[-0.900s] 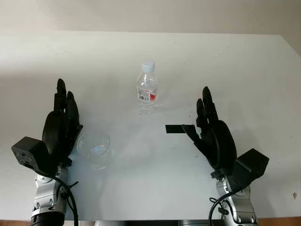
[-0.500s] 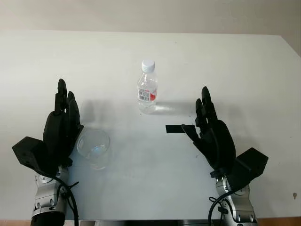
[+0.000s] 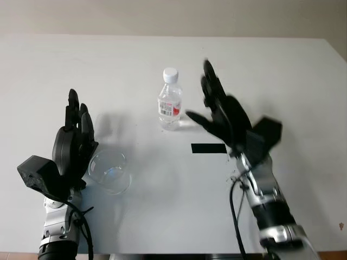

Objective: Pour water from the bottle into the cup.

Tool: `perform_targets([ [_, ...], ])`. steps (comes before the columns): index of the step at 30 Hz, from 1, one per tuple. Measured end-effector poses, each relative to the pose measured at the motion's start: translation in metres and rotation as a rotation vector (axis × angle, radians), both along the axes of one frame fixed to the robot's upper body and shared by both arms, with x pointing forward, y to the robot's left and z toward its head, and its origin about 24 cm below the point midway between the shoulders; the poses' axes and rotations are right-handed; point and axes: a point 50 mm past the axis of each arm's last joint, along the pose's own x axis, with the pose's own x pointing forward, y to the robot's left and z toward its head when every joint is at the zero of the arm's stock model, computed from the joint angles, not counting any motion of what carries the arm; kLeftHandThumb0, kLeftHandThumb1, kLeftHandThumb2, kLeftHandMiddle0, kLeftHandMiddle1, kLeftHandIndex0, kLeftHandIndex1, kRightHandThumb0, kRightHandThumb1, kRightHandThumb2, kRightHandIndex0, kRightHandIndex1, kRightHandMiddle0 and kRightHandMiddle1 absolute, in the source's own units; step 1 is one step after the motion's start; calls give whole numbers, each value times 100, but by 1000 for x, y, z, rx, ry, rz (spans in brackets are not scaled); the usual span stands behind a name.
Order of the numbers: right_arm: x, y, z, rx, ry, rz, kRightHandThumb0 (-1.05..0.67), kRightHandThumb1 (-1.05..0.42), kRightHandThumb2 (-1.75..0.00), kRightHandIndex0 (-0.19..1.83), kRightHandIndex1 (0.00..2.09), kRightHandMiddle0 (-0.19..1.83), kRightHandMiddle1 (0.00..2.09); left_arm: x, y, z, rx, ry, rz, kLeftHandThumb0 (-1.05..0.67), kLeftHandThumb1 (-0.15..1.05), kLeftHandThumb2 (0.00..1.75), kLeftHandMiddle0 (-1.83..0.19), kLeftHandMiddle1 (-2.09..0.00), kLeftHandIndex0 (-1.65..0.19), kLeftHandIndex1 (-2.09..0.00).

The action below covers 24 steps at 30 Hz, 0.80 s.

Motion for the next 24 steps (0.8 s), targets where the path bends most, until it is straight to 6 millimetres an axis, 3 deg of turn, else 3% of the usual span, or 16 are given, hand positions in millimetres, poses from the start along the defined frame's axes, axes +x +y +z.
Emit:
perform_targets([
  [12, 19, 16, -25, -27, 161, 32, -93, -90, -5, -19, 0, -19, 0, 1, 2, 0, 5, 1, 3, -82, 105, 63, 19, 0, 19, 0],
  [24, 21, 36, -40, -6, 241, 64, -95, -91, -6, -19, 0, -19, 0, 4, 3, 2, 9, -2, -3, -81, 105, 62, 19, 0, 19, 0],
])
